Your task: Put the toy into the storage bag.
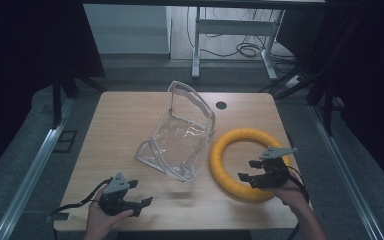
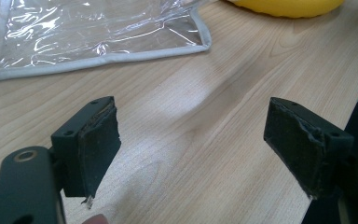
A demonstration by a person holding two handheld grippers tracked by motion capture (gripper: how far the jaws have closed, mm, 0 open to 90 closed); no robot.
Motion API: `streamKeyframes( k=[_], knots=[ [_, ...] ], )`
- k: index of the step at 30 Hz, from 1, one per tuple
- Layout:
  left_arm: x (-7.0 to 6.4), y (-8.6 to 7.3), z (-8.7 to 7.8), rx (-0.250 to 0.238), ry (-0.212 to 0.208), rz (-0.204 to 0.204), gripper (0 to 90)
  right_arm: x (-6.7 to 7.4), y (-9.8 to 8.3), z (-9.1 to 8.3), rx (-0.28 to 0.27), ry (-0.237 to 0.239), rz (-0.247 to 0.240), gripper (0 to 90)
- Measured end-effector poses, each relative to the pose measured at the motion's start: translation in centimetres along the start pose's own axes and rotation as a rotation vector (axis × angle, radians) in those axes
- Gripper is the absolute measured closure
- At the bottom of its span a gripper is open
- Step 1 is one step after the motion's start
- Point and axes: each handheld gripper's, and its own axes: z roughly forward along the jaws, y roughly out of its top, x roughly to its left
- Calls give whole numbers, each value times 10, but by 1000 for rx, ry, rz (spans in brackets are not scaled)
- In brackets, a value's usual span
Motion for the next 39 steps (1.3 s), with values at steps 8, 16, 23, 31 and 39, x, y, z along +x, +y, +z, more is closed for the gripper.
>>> streamKeyframes(
  k=[8,16,23,31,39],
  knots=[
    [0,0,0,1,2,3,180,12,15,23,221,15,-100,301],
    [0,-1,1,7,3,6,180,20,20,38,368,12,-157,285],
    [0,0,1,2,5,7,180,22,19,51,461,-2,-193,281],
    [0,-1,2,9,6,9,180,22,14,68,553,-18,-222,306],
    [0,-1,3,13,3,10,180,22,12,80,605,7,-234,397]
  ],
)
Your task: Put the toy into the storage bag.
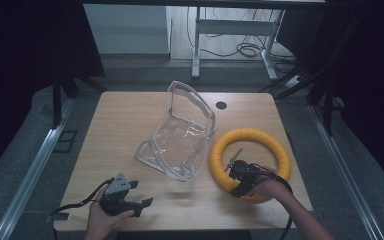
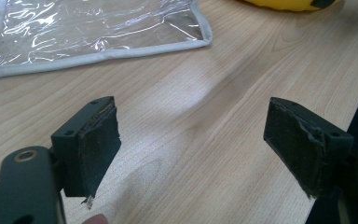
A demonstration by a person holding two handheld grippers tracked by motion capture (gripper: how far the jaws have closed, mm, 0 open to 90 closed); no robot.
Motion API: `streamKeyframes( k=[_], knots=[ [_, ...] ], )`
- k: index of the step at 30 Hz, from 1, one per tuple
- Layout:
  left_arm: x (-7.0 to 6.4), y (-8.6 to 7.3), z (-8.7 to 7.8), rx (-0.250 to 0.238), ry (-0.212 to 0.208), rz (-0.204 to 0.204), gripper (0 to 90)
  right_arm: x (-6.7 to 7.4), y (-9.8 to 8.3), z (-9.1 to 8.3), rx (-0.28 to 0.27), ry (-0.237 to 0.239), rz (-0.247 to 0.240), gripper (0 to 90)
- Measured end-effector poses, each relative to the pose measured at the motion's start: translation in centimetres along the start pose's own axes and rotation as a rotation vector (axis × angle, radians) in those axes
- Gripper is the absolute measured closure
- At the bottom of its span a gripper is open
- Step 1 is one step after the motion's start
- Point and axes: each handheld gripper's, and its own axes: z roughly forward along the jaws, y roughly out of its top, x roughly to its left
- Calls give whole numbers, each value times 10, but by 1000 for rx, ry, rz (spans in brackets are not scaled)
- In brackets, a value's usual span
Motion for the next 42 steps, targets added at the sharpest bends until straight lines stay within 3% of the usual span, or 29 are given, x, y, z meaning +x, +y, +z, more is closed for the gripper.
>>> streamKeyframes(
  k=[7,12,21,25,26,27,29,30,31,32,34,42],
  knots=[
    [0,0,0,3,-1,2,180,1,5,10,59,24,-8,487],
    [0,0,1,5,-4,0,180,2,8,12,79,18,-28,501],
    [0,0,1,9,1,5,180,-4,7,9,60,68,-26,509],
    [0,0,1,9,0,3,180,-11,1,-7,-44,108,13,510],
    [0,0,1,9,0,3,180,-11,1,-7,-44,108,13,510],
    [0,0,1,8,1,3,180,-15,-1,-16,-86,121,26,510],
    [0,0,1,7,0,2,180,-16,-2,-19,-104,127,35,510],
    [0,0,1,6,0,1,180,-21,-5,-29,-155,149,51,511],
    [0,0,1,6,0,1,180,-21,-5,-29,-155,149,51,511],
    [0,0,1,7,2,2,180,-24,-7,-38,-217,163,67,512],
    [0,0,2,12,0,3,180,-27,-10,-46,-271,183,87,512],
    [0,0,1,6,0,1,180,-35,-18,-66,-392,208,130,513]
  ],
)
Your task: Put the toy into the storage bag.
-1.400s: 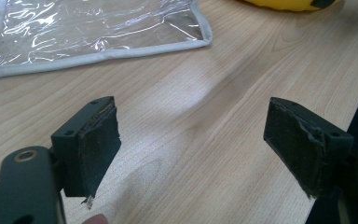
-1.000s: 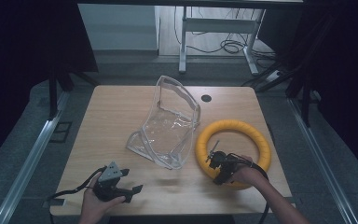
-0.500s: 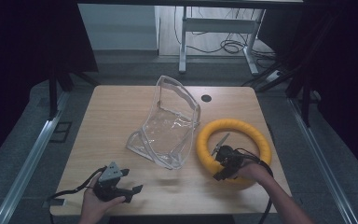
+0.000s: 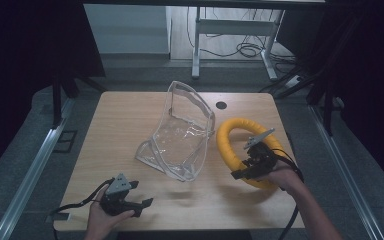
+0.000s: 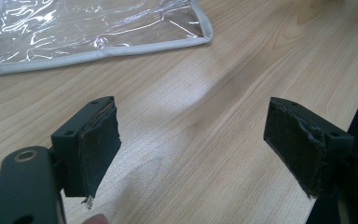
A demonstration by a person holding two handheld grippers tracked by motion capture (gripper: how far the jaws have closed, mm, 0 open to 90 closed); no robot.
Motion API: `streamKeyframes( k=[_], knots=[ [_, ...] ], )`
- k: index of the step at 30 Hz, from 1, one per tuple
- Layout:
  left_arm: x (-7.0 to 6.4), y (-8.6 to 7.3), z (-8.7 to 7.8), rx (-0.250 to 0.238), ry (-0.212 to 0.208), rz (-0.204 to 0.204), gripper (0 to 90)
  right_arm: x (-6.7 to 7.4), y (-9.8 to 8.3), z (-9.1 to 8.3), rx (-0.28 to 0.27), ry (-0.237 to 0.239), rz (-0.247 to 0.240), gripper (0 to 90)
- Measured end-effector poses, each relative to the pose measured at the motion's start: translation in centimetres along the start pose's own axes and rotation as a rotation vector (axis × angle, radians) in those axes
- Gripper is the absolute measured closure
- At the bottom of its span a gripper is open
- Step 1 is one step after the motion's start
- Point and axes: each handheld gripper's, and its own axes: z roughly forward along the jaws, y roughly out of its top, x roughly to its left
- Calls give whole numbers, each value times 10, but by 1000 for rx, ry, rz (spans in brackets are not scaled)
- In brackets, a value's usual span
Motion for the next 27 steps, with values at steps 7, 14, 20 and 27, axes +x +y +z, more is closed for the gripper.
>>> streamKeyframes(
  k=[7,14,20,27],
  knots=[
    [0,0,1,3,1,1,180,-3,0,-12,-74,-7,14,514],
    [0,0,0,-1,0,0,180,-3,0,-33,-200,-28,26,515],
    [0,0,0,1,2,2,180,-3,1,-51,-311,-53,38,515],
    [1,0,0,1,3,6,180,0,6,-67,-424,-67,25,514]
  ],
)
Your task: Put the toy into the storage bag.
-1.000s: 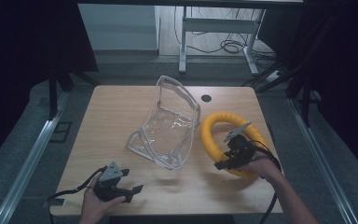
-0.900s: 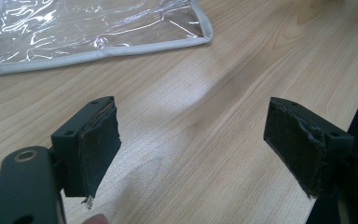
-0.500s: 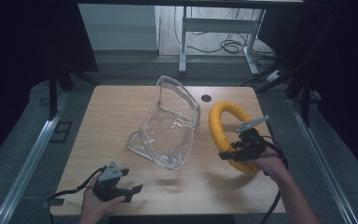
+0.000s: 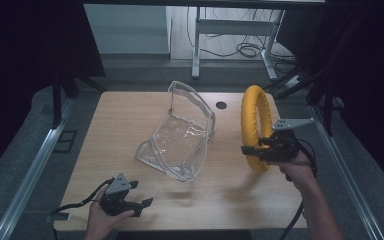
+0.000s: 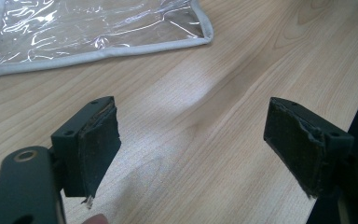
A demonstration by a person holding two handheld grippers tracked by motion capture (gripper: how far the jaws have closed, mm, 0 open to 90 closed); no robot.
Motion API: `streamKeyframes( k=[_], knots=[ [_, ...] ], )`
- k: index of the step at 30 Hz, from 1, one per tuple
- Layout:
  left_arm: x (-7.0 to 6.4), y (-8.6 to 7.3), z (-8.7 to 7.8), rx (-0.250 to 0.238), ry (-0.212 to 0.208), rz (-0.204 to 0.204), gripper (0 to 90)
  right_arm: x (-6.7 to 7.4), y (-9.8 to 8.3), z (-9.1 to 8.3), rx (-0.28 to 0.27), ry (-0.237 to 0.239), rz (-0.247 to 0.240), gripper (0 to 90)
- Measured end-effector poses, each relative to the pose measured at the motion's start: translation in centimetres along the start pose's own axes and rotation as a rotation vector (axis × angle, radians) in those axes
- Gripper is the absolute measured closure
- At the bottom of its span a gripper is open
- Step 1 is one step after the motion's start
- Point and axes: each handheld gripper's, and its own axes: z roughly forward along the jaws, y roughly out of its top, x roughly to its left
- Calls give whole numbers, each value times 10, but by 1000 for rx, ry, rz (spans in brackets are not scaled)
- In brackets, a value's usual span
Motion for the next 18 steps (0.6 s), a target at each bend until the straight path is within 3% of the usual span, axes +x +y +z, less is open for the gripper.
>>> streamKeyframes(
  k=[7,18],
  knots=[
    [0,0,1,2,-2,-1,180,5,7,-3,-61,-3,-7,513],
    [0,0,1,2,0,3,180,10,12,7,-136,1,-7,511]
  ],
)
